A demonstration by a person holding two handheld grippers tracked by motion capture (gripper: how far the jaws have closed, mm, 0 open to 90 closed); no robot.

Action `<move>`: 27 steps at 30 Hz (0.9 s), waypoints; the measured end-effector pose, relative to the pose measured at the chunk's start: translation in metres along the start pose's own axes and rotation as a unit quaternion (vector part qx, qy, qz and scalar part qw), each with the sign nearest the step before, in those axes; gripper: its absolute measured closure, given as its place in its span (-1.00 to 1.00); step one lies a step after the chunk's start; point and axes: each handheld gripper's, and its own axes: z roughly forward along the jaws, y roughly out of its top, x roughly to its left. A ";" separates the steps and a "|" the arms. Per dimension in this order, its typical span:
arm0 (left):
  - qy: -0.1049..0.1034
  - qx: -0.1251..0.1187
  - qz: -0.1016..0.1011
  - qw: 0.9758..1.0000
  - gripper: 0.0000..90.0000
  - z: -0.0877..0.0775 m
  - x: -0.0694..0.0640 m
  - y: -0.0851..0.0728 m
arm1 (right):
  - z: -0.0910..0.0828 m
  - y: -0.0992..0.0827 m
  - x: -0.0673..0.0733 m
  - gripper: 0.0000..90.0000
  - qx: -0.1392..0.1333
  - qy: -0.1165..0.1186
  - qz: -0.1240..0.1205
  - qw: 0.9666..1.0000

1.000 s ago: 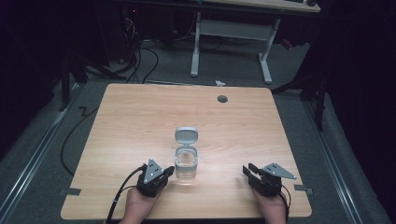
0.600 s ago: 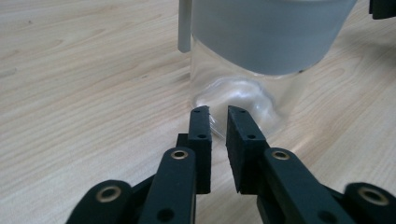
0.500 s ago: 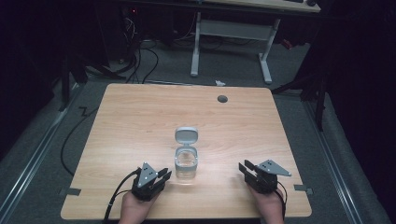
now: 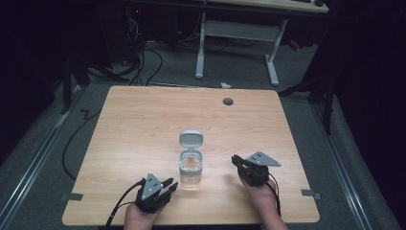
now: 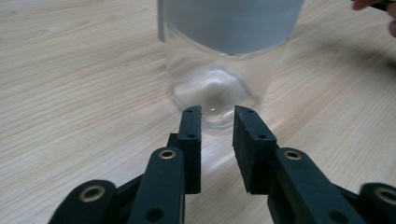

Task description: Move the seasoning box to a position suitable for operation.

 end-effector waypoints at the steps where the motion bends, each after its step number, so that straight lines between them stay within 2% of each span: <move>1: 0.000 0.000 0.000 1.000 0.69 0.000 0.000 0.000 | 0.000 0.000 0.000 0.87 0.000 0.000 0.000 1.000; 3: -0.008 0.005 0.005 1.000 0.89 0.001 -0.004 -0.002 | 0.005 0.005 0.001 0.93 -0.002 0.004 0.001 1.000; 6: -0.020 0.012 0.011 1.000 1.00 0.003 -0.012 -0.005 | 0.012 0.012 0.002 0.98 -0.007 0.008 0.004 1.000; 10: -0.039 0.019 0.005 0.999 1.00 0.012 -0.022 -0.008 | 0.025 0.027 0.006 1.00 -0.010 0.016 0.007 1.000; 12: -0.044 0.024 0.009 0.999 1.00 0.016 -0.025 -0.010 | 0.030 0.032 0.008 1.00 -0.011 0.019 0.004 1.000; 15: -0.047 0.025 0.011 0.999 1.00 0.020 -0.026 -0.011 | 0.036 0.038 0.011 1.00 -0.012 0.022 0.001 1.000; 18: -0.045 0.025 0.002 0.999 1.00 0.028 -0.025 -0.011 | 0.047 0.049 0.019 1.00 -0.012 0.029 -0.006 1.000; 27: -0.046 0.024 -0.003 0.999 1.00 0.028 -0.024 -0.010 | 0.061 0.066 0.030 1.00 -0.015 0.040 -0.016 0.999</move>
